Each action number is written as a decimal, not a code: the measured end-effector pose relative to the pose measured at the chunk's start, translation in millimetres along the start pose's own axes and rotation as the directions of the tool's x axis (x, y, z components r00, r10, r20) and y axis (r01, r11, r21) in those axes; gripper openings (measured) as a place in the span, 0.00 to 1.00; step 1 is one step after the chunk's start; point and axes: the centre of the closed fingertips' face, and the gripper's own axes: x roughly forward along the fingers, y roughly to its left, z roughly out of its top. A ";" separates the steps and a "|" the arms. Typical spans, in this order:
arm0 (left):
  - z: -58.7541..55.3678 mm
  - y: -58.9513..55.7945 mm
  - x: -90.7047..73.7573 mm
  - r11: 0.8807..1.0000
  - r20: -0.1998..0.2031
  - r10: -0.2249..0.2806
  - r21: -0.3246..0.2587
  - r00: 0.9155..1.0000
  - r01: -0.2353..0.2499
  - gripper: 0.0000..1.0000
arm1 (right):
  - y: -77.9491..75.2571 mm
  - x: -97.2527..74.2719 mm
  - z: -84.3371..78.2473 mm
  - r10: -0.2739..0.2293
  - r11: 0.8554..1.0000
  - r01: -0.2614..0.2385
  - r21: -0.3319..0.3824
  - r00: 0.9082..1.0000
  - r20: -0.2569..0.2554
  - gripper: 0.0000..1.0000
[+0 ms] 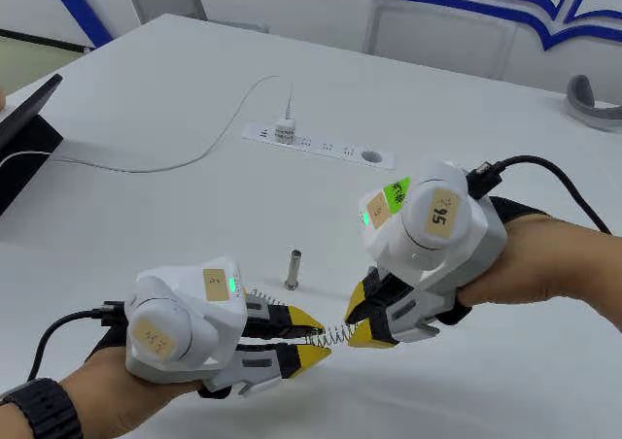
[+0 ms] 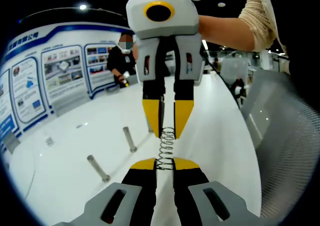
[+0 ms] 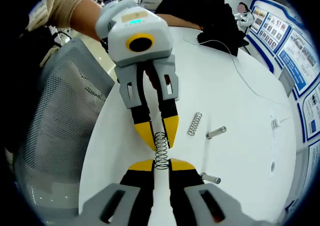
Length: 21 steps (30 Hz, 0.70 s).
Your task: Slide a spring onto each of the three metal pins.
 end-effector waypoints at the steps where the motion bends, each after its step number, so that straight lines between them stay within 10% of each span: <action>1: -0.2 0.1 0.0 1.000 -0.002 0.000 0.001 1.000 0.000 0.11 | -0.1 -1.1 1.8 -0.001 1.000 0.001 -0.001 1.000 0.002 0.12; 21: 3.9 -4.5 1.3 1.000 0.012 -0.010 -0.007 1.000 0.010 0.11 | -8.3 -11.2 35.0 -0.040 0.999 0.041 -0.017 0.998 0.047 0.03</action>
